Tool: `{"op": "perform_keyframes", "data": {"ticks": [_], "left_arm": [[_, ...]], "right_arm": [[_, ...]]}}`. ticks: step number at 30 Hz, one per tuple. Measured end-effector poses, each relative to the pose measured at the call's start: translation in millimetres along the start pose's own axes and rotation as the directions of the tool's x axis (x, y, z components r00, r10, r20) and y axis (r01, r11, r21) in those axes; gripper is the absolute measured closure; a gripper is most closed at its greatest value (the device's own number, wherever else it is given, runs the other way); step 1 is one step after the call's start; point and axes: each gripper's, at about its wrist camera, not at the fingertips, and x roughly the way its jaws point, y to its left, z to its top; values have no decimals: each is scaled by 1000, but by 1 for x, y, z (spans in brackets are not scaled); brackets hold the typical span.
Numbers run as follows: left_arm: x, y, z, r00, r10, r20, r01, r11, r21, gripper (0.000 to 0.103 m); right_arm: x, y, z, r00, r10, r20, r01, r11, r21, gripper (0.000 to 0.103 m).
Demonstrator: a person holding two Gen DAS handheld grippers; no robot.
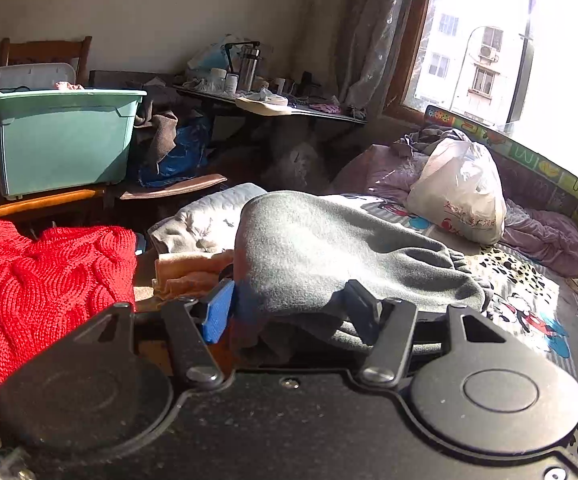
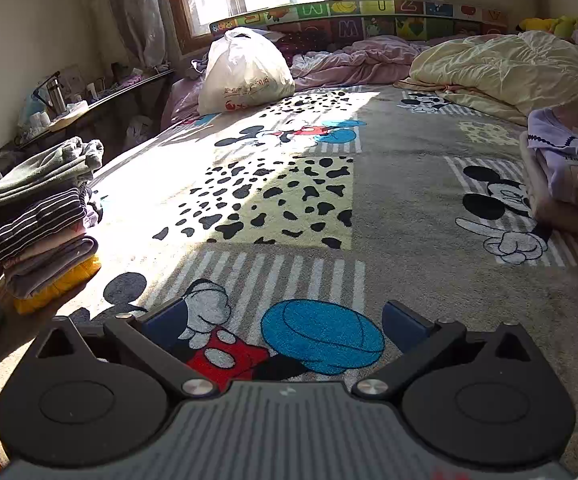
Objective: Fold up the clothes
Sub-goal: 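Reach the left tool to the folded clothes stack and grasp the grey sweatpants, then lift the grey sweatpants with the left tool and carry them over the bed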
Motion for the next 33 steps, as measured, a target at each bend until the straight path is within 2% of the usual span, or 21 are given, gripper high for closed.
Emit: {"op": "perform_keyframes", "data": {"ticks": [2, 5, 9, 13, 17, 20, 22, 23, 24, 25, 28, 31, 33], "left_arm": [[-2, 1, 0, 1000, -2, 10, 2, 1000, 21, 68], [-14, -1, 2, 999, -41, 23, 41, 999, 21, 74], [-54, -21, 11, 988, -126, 92, 120, 990, 69, 75], [-107, -58, 19, 954, -268, 132, 249, 958, 141, 76], [-161, -100, 13, 903, -405, 143, 371, 903, 216, 76], [-189, -122, -7, 871, -482, 100, 455, 865, 212, 76], [-200, -137, -35, 865, -500, 30, 481, 846, 230, 73], [-204, -145, -53, 861, -507, -33, 498, 829, 253, 63], [-205, -150, -71, 846, -521, -115, 532, 804, 268, 53], [-206, -155, -88, 823, -532, -200, 568, 775, 277, 38], [-213, -150, -134, 801, -523, -292, 588, 780, 213, 39], [-213, -138, -156, 823, -468, -323, 536, 828, 167, 39], [-210, -127, -159, 842, -430, -326, 493, 858, 141, 39]], "right_arm": [[5, 2, -1, 999, -24, -21, 23, 1000, -15, 0], [5, 2, -3, 999, -39, -31, 38, 999, -19, 0], [-3, -2, -6, 998, -44, -39, 43, 999, -19, 0], [-21, -8, -7, 999, -42, -26, 42, 999, -20, 0], [-47, -18, -9, 999, -35, -8, 35, 999, -13, 0], [-67, -29, -13, 999, -33, 7, 33, 999, -5, 0], [-79, -38, -16, 999, -32, 12, 31, 999, 3, 0], [-84, -42, -18, 999, -32, 14, 32, 999, 8, 0], [-89, -46, -20, 999, -32, 16, 32, 999, 11, 0], [-94, -51, -22, 999, -32, 16, 32, 999, 15, 0], [-108, -65, -29, 999, -32, 16, 31, 999, 25, 0], [-119, -81, -36, 1000, -25, 13, 25, 999, 40, 0], [-125, -90, -41, 1000, -15, 13, 14, 999, 52, 0]]}}
